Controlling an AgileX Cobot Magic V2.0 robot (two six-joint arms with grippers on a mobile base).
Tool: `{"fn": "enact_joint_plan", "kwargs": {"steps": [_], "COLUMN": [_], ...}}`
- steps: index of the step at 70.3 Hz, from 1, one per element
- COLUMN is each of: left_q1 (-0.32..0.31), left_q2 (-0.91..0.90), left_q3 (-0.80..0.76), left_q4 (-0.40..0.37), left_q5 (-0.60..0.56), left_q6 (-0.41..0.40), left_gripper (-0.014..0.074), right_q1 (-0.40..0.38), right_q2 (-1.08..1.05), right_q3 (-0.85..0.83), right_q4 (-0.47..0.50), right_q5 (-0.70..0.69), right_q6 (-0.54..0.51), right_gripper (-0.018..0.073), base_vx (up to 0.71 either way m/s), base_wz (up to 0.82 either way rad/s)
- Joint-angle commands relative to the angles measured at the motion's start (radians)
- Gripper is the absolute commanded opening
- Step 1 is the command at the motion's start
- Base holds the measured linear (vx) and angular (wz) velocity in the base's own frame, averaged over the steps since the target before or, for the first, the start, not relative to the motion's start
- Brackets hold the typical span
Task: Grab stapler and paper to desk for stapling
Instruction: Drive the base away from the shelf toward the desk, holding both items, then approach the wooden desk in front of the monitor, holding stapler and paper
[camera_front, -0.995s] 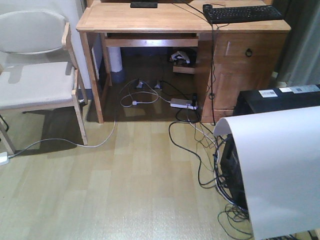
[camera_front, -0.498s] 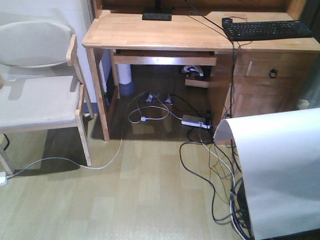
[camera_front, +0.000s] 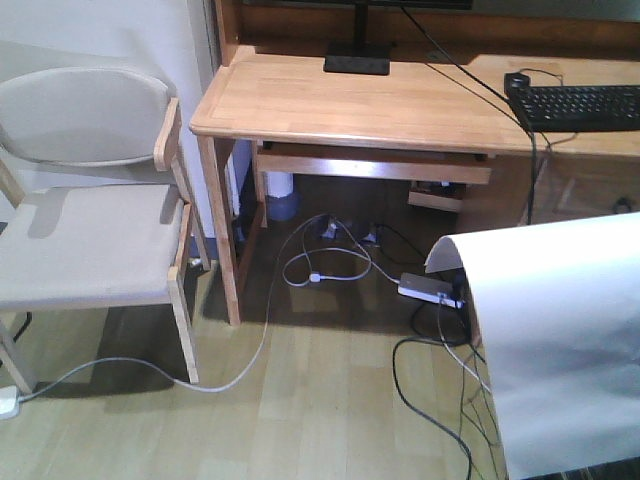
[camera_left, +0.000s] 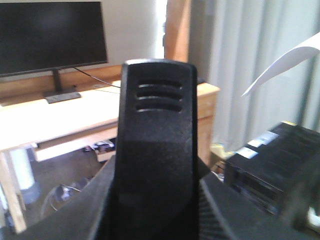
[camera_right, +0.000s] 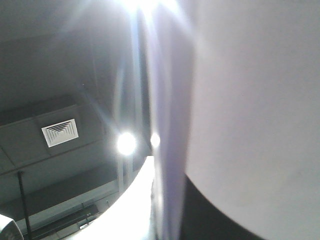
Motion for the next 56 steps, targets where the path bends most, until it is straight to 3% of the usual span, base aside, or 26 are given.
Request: {"fn": "enact_joint_plan", "kwargs": {"steps": [1, 56], "left_q1": [-0.005, -0.005], "left_q2": [0.014, 0.014], "left_q3": [-0.021, -0.021], "left_q4": [-0.017, -0.017], "left_q5": [-0.118, -0.118], "left_q6": [-0.002, -0.002], "left_gripper": [-0.0006, -0.0006], "right_q1": [-0.008, -0.008], "right_q2": [0.009, 0.009], "right_q3": [-0.024, -0.024], "right_q4": [0.011, 0.011], "right_q5": [-0.041, -0.041], "right_q6": [-0.008, -0.008], "right_gripper": [-0.0007, -0.0007], "base_vx": [0.41, 0.35], "base_wz": [0.11, -0.08]}}
